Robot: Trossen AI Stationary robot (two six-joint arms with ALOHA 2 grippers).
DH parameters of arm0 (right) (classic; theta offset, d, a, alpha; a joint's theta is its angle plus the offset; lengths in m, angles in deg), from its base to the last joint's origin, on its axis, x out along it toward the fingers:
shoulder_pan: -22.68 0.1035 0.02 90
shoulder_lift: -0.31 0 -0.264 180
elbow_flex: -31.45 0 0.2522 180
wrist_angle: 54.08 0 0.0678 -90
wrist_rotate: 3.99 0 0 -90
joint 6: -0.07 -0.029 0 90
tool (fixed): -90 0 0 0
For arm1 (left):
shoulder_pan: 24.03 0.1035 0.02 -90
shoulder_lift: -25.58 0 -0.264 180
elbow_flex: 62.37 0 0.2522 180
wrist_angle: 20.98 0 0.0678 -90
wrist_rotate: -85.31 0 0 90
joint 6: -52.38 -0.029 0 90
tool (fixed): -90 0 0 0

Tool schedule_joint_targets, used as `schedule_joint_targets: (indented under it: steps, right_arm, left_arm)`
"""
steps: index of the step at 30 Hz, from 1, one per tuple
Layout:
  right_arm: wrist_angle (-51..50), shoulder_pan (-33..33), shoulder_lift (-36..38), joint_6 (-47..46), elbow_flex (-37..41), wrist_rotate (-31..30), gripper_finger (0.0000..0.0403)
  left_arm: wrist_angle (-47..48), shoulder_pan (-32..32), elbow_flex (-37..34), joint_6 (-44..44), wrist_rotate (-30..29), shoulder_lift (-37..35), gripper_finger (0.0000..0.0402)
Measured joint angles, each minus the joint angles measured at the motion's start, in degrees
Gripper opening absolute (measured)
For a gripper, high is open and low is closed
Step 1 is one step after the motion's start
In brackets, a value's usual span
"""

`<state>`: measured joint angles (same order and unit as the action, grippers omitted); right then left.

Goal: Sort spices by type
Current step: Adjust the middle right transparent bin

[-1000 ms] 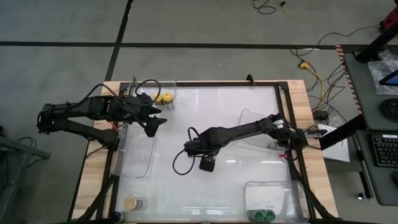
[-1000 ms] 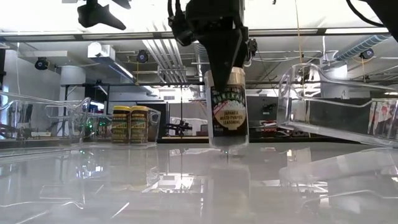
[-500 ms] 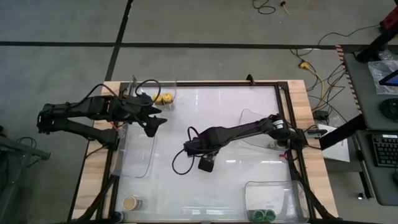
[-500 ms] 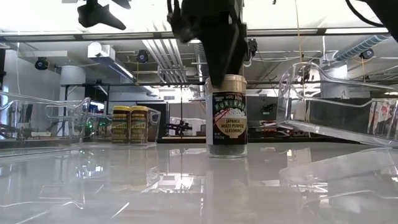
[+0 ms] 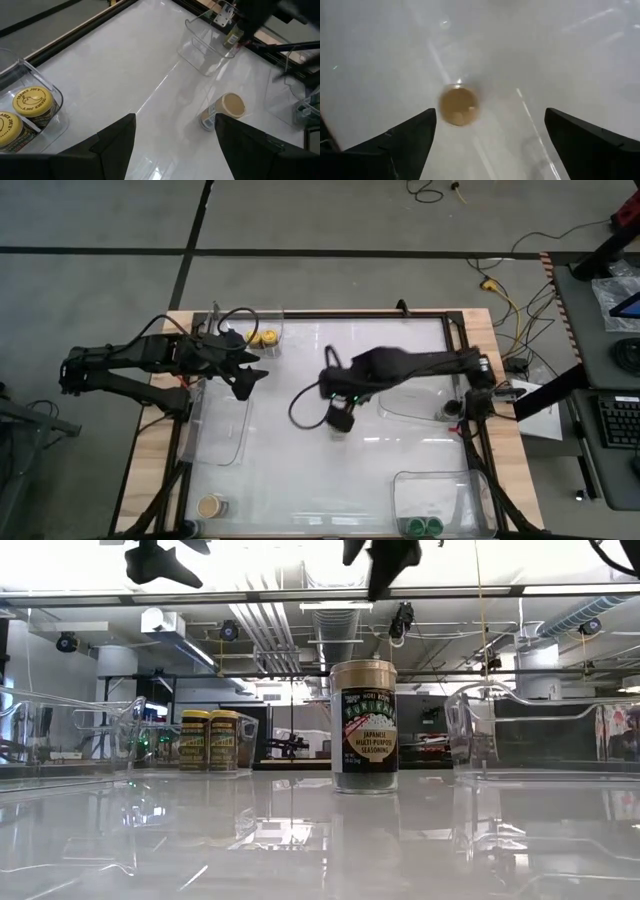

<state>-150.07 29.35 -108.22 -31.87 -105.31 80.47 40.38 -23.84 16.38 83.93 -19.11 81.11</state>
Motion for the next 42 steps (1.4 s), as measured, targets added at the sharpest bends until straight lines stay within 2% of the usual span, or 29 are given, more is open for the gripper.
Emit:
schedule_joint_targets:
  steps: [5,8,16,20,23,26,33,39,42]
  right_arm:
    - [-5.51,-2.4,6.05,-2.4,3.64,-4.45,0.0364]
    - [-6.27,-3.48,10.07,-5.08,9.47,-5.57,0.0364]
    - [-3.46,-6.65,21.4,-13.91,35.12,-6.58,0.0364]
    - [2.89,-9.13,24.13,-18.16,46.32,-6.62,0.0364]
    - [9.17,-10.72,23.98,-18.46,51.49,-6.21,0.0364]
    - [14.41,-11.67,22.29,-18.13,53.5,-4.23,0.0364]
    - [21.4,-11.7,19.09,-16.99,52.25,-1.89,0.0364]
    - [21.07,-11.7,18.5,-16.15,50.25,-1.51,0.0364]
    - [17.85,-11.72,19.59,-15.99,48.43,-1.52,0.0364]
  left_arm:
    - [0.0,0.0,0.0,0.02,0.0,0.0,0.0256]
    - [0.0,0.0,0.0,0.02,0.0,0.0,0.0256]
    - [-0.02,0.0,0.0,-0.49,0.0,0.0,0.0256]
    - [-0.2,0.0,0.0,-1.07,0.0,0.0,0.0256]
    - [-0.54,0.0,0.0,-1.09,0.0,0.0,0.0256]
    - [-0.51,0.0,0.0,-1.09,0.0,-0.01,0.0256]
    - [-0.48,0.0,0.0,-0.63,0.37,-0.01,0.0256]
    - [-0.46,0.0,0.0,-0.81,0.39,-0.01,0.0256]
    - [-0.44,-0.01,0.0,-0.85,0.39,0.0,0.0256]
